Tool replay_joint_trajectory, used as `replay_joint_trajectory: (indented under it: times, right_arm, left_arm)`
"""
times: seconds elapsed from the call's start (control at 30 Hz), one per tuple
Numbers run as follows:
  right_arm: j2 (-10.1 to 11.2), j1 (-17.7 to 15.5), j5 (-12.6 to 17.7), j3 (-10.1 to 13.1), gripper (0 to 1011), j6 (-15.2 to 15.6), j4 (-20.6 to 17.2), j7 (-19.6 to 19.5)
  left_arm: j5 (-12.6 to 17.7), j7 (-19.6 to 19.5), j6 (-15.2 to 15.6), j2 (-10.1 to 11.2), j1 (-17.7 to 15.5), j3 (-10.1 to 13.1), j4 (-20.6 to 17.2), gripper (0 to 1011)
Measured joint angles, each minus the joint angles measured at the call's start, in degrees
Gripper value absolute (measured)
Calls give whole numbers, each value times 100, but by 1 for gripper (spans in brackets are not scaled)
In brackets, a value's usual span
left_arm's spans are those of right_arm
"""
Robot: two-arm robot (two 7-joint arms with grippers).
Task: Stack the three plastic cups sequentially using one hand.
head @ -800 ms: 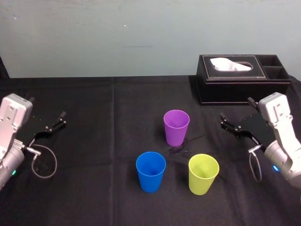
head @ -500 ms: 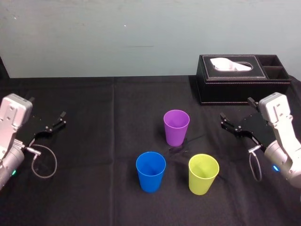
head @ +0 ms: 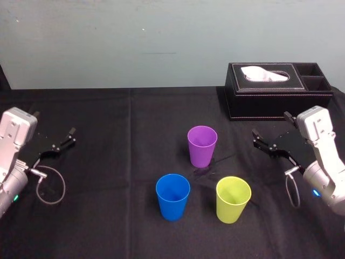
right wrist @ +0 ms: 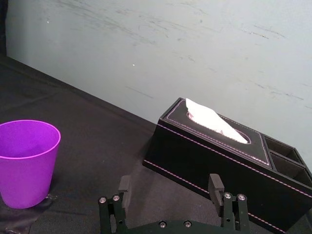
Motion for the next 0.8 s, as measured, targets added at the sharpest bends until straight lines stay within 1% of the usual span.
replay_joint_trajectory:
  times: [0.8]
  right_arm:
    - [-3, -6, 0, 10, 1000, 3, -6, 7]
  left_arm:
    - [0, 0, 0, 0, 0, 0, 0, 1010]
